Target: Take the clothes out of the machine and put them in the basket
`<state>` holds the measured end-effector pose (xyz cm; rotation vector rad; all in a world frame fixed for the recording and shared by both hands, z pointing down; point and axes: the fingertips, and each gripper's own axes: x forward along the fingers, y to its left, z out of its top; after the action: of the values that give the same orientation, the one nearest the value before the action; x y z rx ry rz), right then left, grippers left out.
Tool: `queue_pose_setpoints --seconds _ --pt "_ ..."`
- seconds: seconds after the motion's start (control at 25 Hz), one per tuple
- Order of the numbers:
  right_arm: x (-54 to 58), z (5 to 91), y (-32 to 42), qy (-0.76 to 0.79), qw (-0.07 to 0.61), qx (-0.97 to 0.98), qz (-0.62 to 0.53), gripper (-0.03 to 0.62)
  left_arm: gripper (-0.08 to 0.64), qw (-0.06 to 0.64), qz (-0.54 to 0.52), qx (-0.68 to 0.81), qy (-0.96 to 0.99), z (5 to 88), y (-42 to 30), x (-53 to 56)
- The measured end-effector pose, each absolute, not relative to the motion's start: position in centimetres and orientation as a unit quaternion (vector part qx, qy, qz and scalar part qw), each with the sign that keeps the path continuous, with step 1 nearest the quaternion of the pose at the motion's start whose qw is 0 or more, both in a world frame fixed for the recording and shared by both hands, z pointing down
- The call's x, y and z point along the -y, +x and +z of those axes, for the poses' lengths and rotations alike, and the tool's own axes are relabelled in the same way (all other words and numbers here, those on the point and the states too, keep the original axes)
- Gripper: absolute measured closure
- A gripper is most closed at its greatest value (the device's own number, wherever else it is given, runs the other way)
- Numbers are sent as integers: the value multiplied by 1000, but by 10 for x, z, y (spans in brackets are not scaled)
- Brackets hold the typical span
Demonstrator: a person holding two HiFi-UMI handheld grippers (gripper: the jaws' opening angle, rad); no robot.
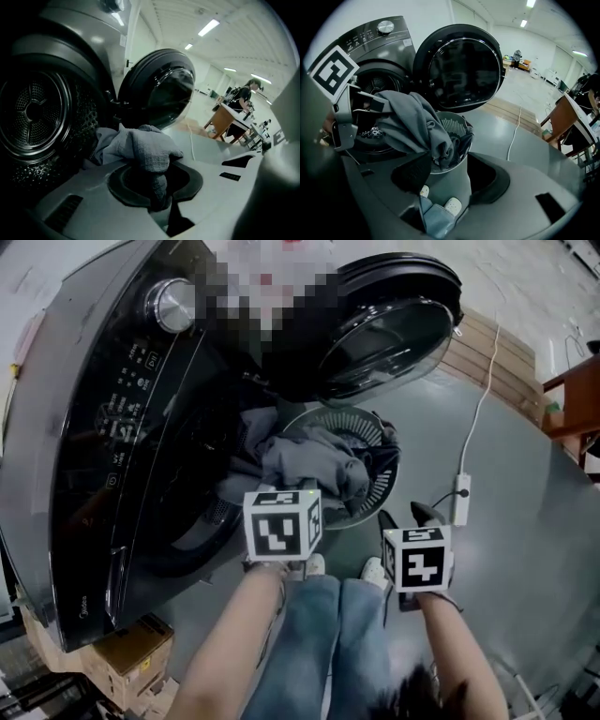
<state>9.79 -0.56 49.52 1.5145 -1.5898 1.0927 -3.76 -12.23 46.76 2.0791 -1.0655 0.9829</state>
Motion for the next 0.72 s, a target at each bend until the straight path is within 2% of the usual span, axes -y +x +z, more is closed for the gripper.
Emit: queue_pose_setpoints --seconds 0.32,0.72 --pt "1 442 123 605 324 596 417 353 498 305 345 375 804 401 2 105" --pt "-1 375 140 626 297 591 413 357 499 316 290 380 820 303 18 109"
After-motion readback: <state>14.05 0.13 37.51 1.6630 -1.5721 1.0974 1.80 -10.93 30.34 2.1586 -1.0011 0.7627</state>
